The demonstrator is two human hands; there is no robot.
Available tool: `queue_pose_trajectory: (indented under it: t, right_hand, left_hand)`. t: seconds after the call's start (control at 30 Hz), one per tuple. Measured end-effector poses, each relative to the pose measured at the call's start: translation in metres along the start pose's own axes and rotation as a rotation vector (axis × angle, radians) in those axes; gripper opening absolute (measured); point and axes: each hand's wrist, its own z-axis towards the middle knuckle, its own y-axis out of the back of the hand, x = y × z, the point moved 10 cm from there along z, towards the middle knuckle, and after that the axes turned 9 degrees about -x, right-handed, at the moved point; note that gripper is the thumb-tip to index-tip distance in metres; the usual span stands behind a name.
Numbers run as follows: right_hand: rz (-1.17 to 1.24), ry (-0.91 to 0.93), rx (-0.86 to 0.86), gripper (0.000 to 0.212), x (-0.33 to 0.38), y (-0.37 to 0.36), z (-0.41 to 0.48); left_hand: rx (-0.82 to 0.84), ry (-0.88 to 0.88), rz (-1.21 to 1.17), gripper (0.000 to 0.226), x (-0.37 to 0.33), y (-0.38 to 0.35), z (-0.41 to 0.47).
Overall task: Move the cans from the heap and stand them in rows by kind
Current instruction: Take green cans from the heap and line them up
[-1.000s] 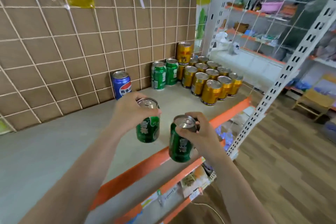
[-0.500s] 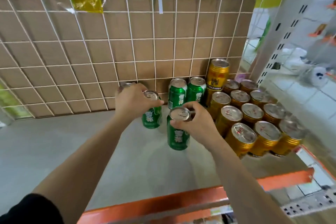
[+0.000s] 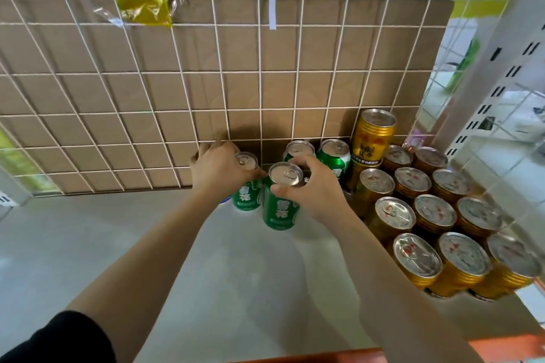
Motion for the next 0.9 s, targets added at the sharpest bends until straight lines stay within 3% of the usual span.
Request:
queue_pose_trajectory:
  t: [0.27,0.4,0.67,0.77,0.9]
  right_hand:
    - [-0.090,0.105,-0.036,0.052,0.023,-0.015,0.017]
    - [-0.274,0.188,-0.056,0.049,0.038,-0.022,0.030]
    - [-0.391,0.208,-0.096,0.045,0.029,-0.029,0.050]
    - [-0.470,0.227,-0.096,0.047,0.023,-0.034,0.052]
    - [-0.553,0.251,-0.049,0.043,0.021,-0.036,0.056]
  left_hand:
    - [-0.017,0.015,0.127,0.063,0.022,0.011,0.009]
    - [0.011,0.032,0.121,0.066,0.028,0.013,0.012]
    - [0.084,-0.064,0.077,0.067,0.029,0.004,0.011]
    - [0.111,-0.137,0.234,0.071,0.021,0.005,0.006]
    - [0.076,-0.141,0.254,0.069,0.018,0.010,0.006]
